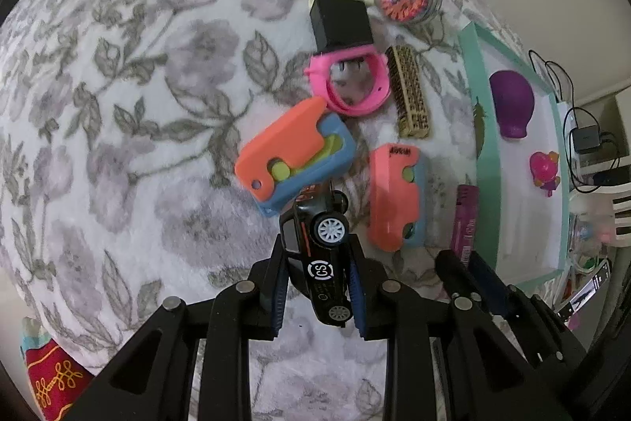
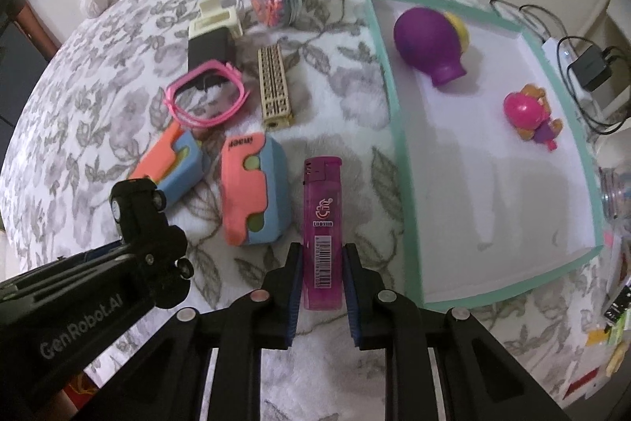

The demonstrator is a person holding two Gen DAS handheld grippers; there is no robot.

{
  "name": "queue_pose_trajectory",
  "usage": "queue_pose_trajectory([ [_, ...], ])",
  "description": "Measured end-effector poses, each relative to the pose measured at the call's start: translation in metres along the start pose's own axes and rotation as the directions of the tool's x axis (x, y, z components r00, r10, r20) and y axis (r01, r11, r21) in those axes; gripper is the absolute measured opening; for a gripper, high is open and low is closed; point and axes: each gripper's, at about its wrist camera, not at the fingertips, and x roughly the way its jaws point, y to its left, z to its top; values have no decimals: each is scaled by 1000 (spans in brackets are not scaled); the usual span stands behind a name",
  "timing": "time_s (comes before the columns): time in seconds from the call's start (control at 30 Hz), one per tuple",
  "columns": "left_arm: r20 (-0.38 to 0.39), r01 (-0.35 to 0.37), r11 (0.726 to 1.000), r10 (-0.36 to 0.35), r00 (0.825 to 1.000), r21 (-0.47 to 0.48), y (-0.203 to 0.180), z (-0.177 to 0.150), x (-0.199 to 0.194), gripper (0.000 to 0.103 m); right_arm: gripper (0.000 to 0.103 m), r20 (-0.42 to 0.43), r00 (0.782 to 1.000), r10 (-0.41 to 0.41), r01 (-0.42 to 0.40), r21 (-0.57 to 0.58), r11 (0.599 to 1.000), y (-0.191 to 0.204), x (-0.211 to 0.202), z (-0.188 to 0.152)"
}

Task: Organize rigid objects
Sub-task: 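Carry the car and lighter into the tray and open both tools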

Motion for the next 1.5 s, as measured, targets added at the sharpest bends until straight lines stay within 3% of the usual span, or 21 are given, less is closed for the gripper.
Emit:
queue_pose_trajectory([
  [0.13,101,35,999,-36,994,9,-4,-1,-28,28,21,71,997,-20,19,24,1000,-7,-16,3],
  [0.3,232,78,994,-92,968,72,-18,-5,-57,28,21,166,985,-34,23,67,997,-20,-39,9],
  [0.57,309,141,978,-183,933,153,-44,-2,-67,28,21,270,958,-99,53,170,984,-47,-65,15],
  [0.8,330,200,950,-275,903,241,-76,2,-71,28,21,301,939,-165,92,242,966,-79,-74,17],
  [1.23,238,190,912,-289,927,365,-153,13,-42,28,21,273,936,-224,105,390,915,-145,-57,18],
  [1.5,178,180,906,-264,948,383,-175,16,-5,28,21,206,957,-206,104,418,903,-165,-26,17],
])
